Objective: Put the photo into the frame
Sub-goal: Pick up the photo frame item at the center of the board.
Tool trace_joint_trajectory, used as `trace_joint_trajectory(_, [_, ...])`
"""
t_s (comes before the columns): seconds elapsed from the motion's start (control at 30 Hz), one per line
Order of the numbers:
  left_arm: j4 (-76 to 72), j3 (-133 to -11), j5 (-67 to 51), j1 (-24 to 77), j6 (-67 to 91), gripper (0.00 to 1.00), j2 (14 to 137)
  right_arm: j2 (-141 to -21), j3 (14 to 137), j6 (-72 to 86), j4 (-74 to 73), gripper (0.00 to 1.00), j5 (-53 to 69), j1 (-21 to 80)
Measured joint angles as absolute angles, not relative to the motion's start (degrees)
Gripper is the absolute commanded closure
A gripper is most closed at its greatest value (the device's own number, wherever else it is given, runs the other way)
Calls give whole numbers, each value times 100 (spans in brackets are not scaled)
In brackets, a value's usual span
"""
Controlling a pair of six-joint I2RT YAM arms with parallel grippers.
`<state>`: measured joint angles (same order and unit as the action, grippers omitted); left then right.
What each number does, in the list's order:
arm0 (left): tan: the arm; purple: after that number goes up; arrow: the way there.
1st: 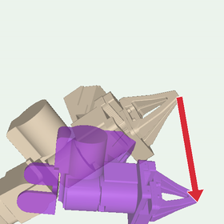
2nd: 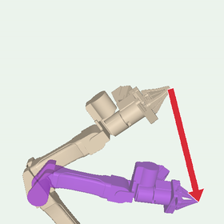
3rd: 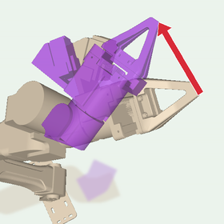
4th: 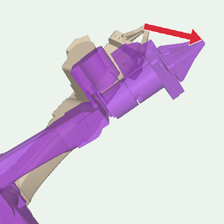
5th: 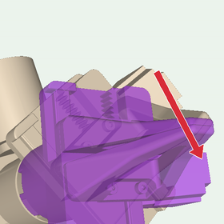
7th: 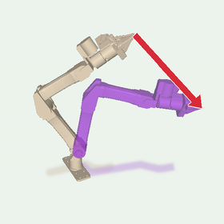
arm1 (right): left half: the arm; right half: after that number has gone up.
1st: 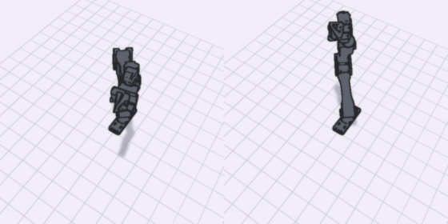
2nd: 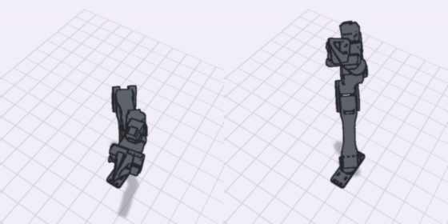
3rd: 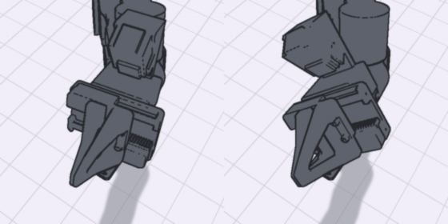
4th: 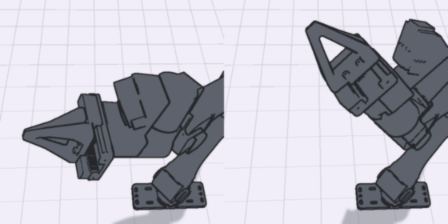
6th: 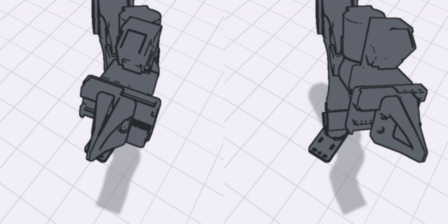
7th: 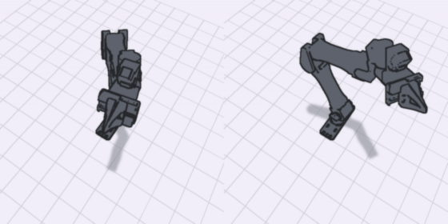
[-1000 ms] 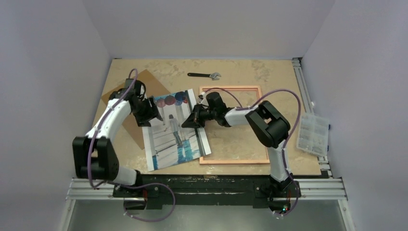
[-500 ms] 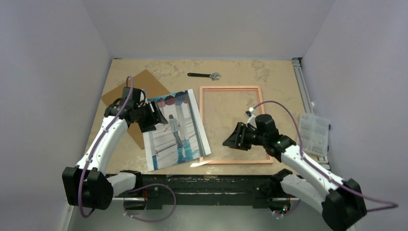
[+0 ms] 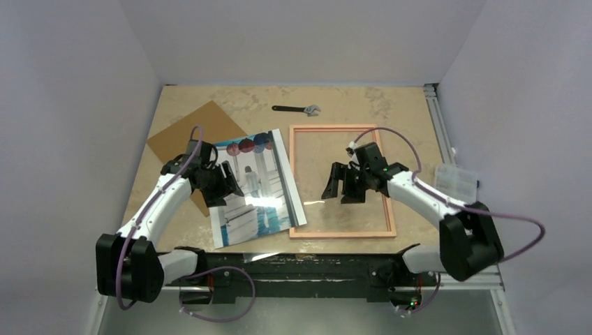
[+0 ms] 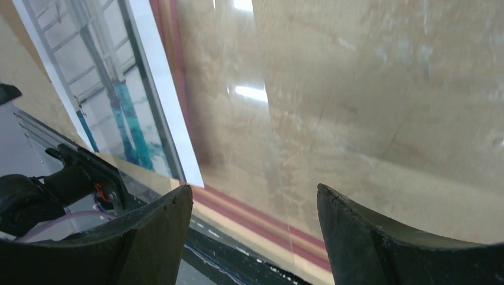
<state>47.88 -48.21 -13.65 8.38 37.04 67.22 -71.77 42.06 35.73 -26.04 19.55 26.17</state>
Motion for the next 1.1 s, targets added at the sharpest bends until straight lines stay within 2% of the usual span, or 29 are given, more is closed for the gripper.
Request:
trace_joint_trajectory(0.27, [4125, -4156, -1417, 838, 3883, 40, 7406, -9583, 5015, 3024, -1509, 32, 3586, 1623])
trace_joint_trajectory(0.37, [3927, -3959, -1461, 838, 3940, 40, 7561, -10033, 5103, 3124, -1205, 33, 4213, 1380])
trace_joint_trajectory(0.67, [3535, -3889, -1653, 838, 3999, 40, 7800, -10945, 5481, 3745, 110, 47, 4998, 1463])
trace_joint_trajectory(0.9, [3428, -3881, -1782, 832, 4042, 40, 7839, -11181, 5636, 3946, 537, 64, 5378, 1852])
trace_joint_trajectory(1.1, [3420, -3876, -1787, 832, 4053, 41, 7843, -11181, 5610, 4224, 1033, 86, 5671, 2023])
